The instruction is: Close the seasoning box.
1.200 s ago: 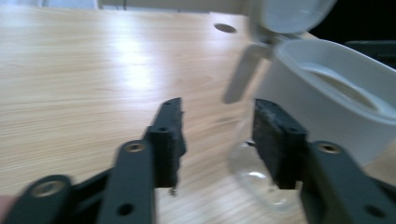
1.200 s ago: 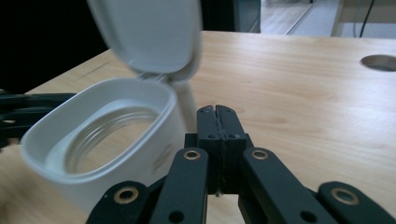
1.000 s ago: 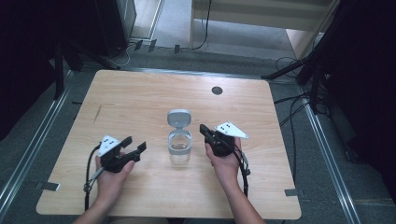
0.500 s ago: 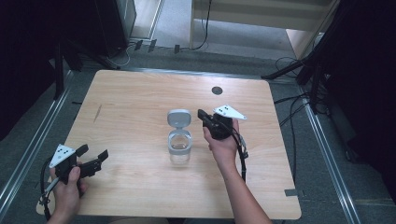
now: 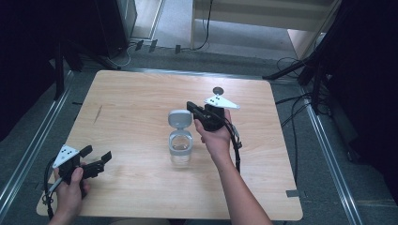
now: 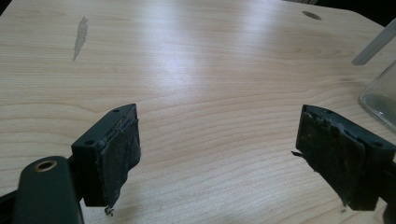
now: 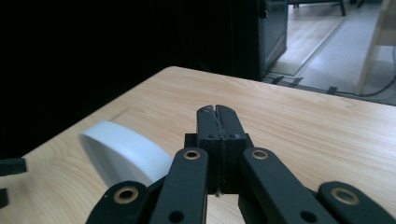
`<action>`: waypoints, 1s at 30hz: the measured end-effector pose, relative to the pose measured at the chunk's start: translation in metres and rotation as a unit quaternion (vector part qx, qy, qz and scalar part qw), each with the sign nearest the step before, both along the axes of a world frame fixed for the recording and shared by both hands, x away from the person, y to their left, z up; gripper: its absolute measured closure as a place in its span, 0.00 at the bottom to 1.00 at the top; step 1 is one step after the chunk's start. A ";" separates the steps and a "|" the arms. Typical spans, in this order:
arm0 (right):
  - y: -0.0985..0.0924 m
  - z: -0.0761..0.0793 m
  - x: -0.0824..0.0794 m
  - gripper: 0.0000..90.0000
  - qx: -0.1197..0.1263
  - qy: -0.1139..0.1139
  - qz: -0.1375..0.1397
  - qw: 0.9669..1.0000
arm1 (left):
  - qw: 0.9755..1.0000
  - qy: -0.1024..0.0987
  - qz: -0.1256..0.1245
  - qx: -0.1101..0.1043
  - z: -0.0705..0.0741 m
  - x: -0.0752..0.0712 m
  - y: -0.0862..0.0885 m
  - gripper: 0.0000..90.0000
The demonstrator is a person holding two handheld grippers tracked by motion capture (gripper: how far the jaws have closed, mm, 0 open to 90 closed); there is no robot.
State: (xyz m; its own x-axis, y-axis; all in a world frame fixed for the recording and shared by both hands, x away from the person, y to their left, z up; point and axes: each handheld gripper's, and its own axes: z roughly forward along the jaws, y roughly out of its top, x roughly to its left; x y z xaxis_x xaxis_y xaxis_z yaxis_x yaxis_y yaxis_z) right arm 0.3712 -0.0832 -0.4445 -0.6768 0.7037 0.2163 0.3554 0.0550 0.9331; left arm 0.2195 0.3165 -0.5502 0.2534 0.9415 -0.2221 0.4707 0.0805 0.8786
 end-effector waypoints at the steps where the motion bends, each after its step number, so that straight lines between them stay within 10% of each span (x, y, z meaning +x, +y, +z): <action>1: 0.000 0.000 0.000 1.00 0.000 0.000 0.000 1.000 | 1.000 0.000 0.000 0.000 0.000 0.000 0.000 0.15; 15: -0.028 0.003 -0.035 0.95 0.000 -0.027 0.018 0.999 | 1.000 -0.001 0.000 0.011 0.000 0.001 -0.002 0.15; 22: -0.050 -0.003 -0.044 0.34 -0.040 -0.038 -0.052 0.997 | 1.000 -0.001 0.001 0.012 -0.001 0.001 -0.003 0.15; 30: -0.091 -0.015 -0.057 0.19 -0.057 -0.022 -0.092 0.994 | 1.000 -0.001 0.002 0.016 -0.001 0.001 -0.004 0.15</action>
State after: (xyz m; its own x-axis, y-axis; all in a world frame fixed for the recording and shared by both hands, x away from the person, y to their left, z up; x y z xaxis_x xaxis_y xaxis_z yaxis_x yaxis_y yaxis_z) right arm 0.3145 -0.1746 -0.4595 -0.5419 0.8344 0.1007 0.3276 0.0993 0.9396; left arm 0.2207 0.3127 -0.5510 0.2498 0.9491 -0.1916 0.4695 0.0543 0.8813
